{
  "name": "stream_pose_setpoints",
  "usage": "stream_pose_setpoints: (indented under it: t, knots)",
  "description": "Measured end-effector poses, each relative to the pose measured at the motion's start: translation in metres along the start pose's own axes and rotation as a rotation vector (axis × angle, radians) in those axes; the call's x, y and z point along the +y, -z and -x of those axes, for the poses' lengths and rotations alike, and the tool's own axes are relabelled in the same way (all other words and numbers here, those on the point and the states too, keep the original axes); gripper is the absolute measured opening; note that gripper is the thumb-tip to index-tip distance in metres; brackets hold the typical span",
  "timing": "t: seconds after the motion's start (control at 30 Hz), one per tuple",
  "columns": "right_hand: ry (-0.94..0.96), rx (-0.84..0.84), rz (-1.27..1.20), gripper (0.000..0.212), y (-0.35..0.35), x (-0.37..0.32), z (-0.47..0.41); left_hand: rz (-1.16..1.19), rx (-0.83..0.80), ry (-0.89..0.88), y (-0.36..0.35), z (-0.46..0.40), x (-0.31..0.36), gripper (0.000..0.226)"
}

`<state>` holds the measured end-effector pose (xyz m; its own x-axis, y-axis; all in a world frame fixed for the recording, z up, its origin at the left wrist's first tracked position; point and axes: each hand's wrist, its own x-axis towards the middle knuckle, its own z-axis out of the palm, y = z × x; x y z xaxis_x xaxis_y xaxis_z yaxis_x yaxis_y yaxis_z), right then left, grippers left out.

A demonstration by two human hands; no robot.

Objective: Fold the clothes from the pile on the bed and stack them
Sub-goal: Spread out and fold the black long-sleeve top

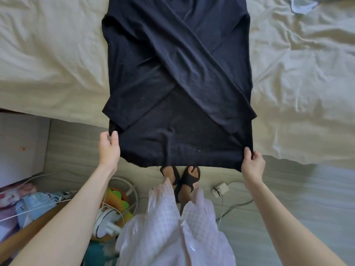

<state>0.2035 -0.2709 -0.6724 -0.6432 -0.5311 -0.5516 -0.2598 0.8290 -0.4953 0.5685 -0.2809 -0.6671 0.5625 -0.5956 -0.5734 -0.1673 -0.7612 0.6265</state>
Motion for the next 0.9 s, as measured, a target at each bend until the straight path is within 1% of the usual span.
stream_pose_setpoints:
  t: [0.07, 0.13, 0.17, 0.27, 0.33, 0.4, 0.47, 0.5, 0.6, 0.67, 0.77, 0.9]
  knots:
    - [0.002, 0.009, -0.019, 0.036, 0.002, -0.001, 0.004, 0.067, -0.044, -0.012, 0.002, 0.01, -0.003, 0.027]
    - [0.024, -0.01, -0.032, 0.043, 0.006, 0.0, 0.01, 0.084, -0.124, -0.004, 0.006, 0.024, -0.008, 0.018]
    - [0.046, -0.026, -0.031, 0.047, 0.009, 0.001, 0.014, 0.091, -0.173, 0.03, 0.009, 0.03, -0.012, 0.013]
    - [0.146, -0.103, 0.053, 0.049, 0.02, 0.006, 0.024, 0.115, -0.285, 0.221, 0.019, 0.044, -0.027, 0.012]
    - [0.21, -0.146, 0.17, 0.046, 0.03, 0.01, 0.028, 0.155, -0.247, 0.302, 0.026, 0.051, -0.03, 0.006]
    - [0.214, -0.163, 0.212, 0.039, 0.038, 0.01, 0.027, 0.176, -0.155, 0.312, 0.034, 0.055, -0.029, 0.005]
    - [0.122, -0.185, 0.119, 0.031, 0.045, 0.008, 0.025, 0.146, -0.107, 0.292, 0.041, 0.062, -0.025, 0.009]
    - [0.032, -0.209, 0.013, 0.029, 0.048, 0.007, 0.023, 0.137, -0.095, 0.294, 0.045, 0.066, -0.023, 0.012]
    - [-0.353, -0.365, -0.4, 0.012, 0.062, 0.006, 0.026, 0.217, -0.048, 0.358, 0.051, 0.08, -0.017, 0.024]
    - [-0.53, -0.445, -0.569, 0.006, 0.072, 0.008, 0.031, 0.288, -0.014, 0.407, 0.054, 0.093, -0.011, 0.027]
    - [-0.608, -0.473, -0.655, 0.012, 0.085, 0.004, 0.037, 0.391, 0.025, 0.458, 0.058, 0.108, -0.001, 0.027]
    - [-0.536, -0.443, -0.727, 0.014, 0.099, -0.023, 0.036, 0.489, 0.054, 0.435, 0.065, 0.113, 0.026, 0.022]
